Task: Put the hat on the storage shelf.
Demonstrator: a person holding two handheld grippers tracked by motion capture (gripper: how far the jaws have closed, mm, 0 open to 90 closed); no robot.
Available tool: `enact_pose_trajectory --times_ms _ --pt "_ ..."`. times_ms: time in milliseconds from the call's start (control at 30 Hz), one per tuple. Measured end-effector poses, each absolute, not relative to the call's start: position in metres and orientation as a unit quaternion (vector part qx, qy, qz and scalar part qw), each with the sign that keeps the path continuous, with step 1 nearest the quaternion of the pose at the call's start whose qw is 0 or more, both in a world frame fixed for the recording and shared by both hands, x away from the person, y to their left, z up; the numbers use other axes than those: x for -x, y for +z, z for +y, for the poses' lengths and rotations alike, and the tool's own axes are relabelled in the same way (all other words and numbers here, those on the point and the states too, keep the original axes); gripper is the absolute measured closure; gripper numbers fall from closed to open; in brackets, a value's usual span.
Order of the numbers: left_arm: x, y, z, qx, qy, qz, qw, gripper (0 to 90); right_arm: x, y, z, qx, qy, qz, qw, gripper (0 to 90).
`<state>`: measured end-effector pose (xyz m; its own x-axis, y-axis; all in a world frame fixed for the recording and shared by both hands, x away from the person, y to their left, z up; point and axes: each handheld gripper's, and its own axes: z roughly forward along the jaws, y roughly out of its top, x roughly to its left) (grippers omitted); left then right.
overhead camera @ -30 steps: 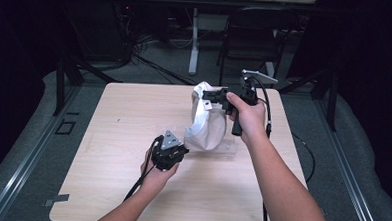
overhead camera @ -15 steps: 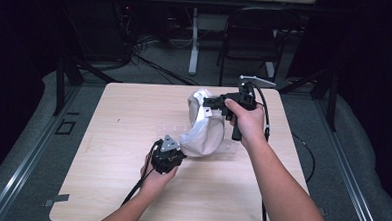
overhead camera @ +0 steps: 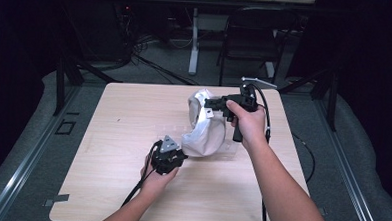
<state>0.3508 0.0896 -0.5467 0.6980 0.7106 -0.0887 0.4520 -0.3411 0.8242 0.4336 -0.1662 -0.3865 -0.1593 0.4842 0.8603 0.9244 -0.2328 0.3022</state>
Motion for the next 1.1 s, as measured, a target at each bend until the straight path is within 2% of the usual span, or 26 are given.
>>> enact_pose_trajectory --times_ms 100,200,300,500,667,867,1100 --pt "-0.347 -0.544 0.093 -0.806 0.149 0.358 0.448 69.1 -0.432 -0.386 -0.167 0.612 -0.496 -0.577 0.213 81.3" --pt "-0.343 -0.54 0.098 -0.805 0.15 0.352 0.452 61.3 -0.431 -0.385 -0.169 0.615 -0.492 -0.582 0.204 81.0" --pt "-0.334 -0.534 0.11 -0.81 0.128 0.346 0.456 57.2 -0.428 -0.384 -0.172 0.615 -0.487 -0.59 0.194 80.2" --pt "-0.321 -0.527 0.136 -0.81 0.116 0.345 0.46 54.6 -0.424 -0.383 -0.171 0.616 -0.479 -0.601 0.174 77.7" --pt "-0.312 -0.53 0.166 -0.807 0.108 0.369 0.449 52.2 -0.42 -0.382 -0.173 0.611 -0.475 -0.611 0.169 76.5" --pt "-0.309 -0.543 0.205 -0.799 0.128 0.398 0.432 49.9 -0.41 -0.381 -0.185 0.607 -0.475 -0.621 0.145 66.6" --pt "-0.315 -0.551 0.216 -0.791 0.134 0.418 0.426 47.7 -0.39 -0.383 -0.197 0.593 -0.48 -0.639 0.101 56.9"
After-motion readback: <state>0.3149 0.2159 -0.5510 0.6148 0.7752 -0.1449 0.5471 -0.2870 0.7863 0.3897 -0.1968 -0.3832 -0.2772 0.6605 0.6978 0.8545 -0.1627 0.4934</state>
